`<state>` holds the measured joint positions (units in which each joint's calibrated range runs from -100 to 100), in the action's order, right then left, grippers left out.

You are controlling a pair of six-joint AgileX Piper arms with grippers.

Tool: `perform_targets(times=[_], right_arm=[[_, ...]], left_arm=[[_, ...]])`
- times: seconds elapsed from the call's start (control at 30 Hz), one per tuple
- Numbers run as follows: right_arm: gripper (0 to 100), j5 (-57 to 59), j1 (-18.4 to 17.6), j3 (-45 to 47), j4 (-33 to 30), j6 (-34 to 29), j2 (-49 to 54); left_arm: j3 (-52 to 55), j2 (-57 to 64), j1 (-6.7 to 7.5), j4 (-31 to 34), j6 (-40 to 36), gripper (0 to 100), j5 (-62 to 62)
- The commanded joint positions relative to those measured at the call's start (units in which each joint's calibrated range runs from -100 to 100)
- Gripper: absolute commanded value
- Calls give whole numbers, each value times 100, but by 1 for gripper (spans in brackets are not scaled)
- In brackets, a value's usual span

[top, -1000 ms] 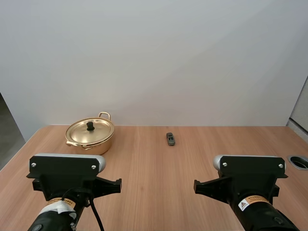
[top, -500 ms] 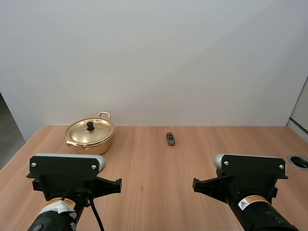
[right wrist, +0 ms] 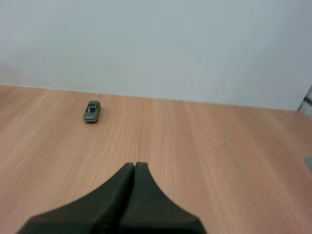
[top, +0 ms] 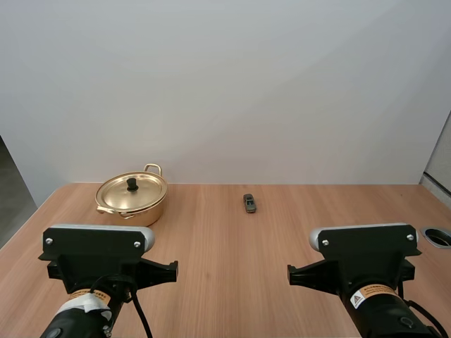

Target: Open the pot, put the car inside, and close it

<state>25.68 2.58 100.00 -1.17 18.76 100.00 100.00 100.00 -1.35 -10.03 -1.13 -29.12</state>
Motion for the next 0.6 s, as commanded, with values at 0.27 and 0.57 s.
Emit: perform_targets(times=[0.27, 0.57], right_arm=[[0, -7983, 1, 0, -770, -5, 0], [0, -6832, 1, 0, -858, 902, 0]], left_arm=[[0, 0, -2, 598, 912, 0, 4062], [-276, 0, -2, 688, 2286, 0, 3253]])
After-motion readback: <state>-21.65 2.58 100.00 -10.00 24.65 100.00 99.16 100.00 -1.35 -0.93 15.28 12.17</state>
